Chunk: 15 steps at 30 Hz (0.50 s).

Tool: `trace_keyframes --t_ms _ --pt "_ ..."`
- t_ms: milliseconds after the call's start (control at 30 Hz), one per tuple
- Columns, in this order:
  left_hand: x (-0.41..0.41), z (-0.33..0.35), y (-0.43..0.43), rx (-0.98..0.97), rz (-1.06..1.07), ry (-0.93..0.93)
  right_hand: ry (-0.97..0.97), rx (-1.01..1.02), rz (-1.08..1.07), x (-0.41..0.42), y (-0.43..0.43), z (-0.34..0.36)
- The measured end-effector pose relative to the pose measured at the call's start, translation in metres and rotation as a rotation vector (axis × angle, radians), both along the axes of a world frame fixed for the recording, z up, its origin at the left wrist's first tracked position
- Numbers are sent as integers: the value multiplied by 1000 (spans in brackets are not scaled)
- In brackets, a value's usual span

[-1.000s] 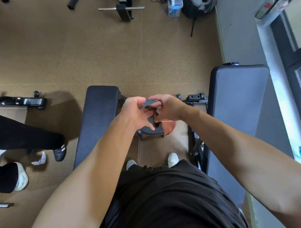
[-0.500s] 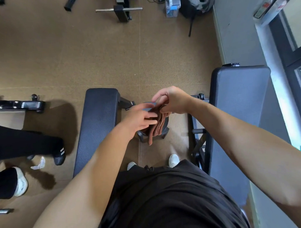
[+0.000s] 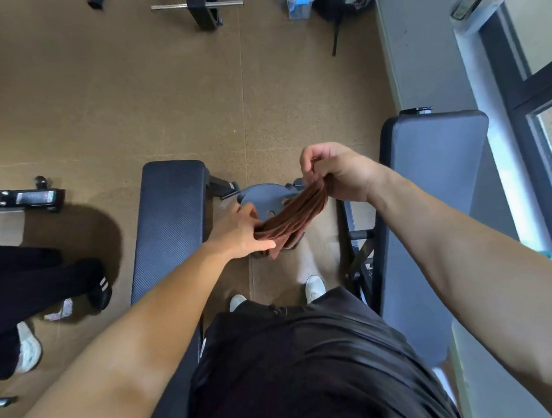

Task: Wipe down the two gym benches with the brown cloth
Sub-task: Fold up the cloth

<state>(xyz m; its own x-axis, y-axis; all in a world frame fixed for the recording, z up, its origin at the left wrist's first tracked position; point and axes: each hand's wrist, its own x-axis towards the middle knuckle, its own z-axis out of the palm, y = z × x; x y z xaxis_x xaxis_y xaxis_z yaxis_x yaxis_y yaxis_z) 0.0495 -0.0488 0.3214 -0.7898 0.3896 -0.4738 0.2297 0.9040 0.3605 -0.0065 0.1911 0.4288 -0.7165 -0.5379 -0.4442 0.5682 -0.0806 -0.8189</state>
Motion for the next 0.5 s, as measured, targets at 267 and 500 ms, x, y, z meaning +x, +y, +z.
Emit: trace_keyframes --t_ms 267,500 --pt "-2 10 20 451 439 -98 -39 -95 -140 -21 35 -6" --pt "-52 41 113 682 266 -42 -104 -171 -172 -38 44 -6"
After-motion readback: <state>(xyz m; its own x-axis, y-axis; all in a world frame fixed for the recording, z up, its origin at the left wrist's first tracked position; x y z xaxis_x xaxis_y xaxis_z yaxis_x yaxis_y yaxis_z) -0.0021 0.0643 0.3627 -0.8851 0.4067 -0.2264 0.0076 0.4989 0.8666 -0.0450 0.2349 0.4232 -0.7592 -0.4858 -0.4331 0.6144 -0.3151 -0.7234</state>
